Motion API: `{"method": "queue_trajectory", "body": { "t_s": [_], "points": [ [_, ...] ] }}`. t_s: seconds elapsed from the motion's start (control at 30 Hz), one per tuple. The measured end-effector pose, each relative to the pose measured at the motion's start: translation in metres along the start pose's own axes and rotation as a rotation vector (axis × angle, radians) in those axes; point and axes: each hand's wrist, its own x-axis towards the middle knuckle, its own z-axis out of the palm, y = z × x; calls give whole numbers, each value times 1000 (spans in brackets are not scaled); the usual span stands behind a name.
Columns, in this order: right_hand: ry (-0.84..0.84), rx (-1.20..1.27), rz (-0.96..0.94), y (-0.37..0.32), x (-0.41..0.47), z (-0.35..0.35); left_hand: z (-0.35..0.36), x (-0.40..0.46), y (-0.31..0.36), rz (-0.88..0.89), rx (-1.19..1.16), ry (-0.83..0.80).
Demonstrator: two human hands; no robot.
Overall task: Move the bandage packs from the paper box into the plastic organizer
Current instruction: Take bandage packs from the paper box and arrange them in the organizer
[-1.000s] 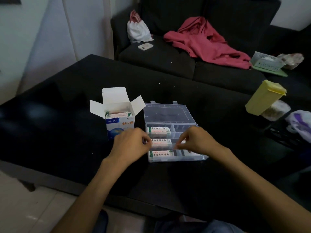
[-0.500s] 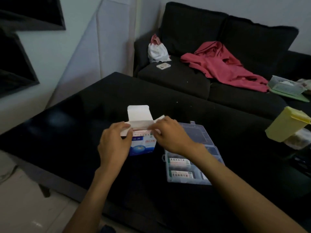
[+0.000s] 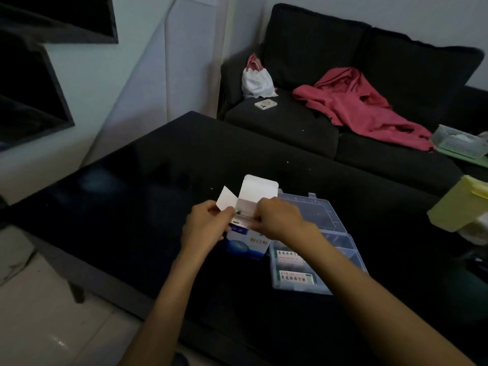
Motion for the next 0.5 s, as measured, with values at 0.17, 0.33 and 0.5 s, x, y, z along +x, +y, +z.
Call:
{"method": "queue_trajectory", "body": {
  "t_s": [0.17,0.33,0.5],
  "points": [
    [-120,-19,32,-8,2,-11,0,-4,1,32,197,53],
    [-104,66,-31,-1,0,-10,-2,-6,6,21,108,80],
    [-154,134,-130,8,2,-9,-2,-8,4,75,75,130]
  ]
}}
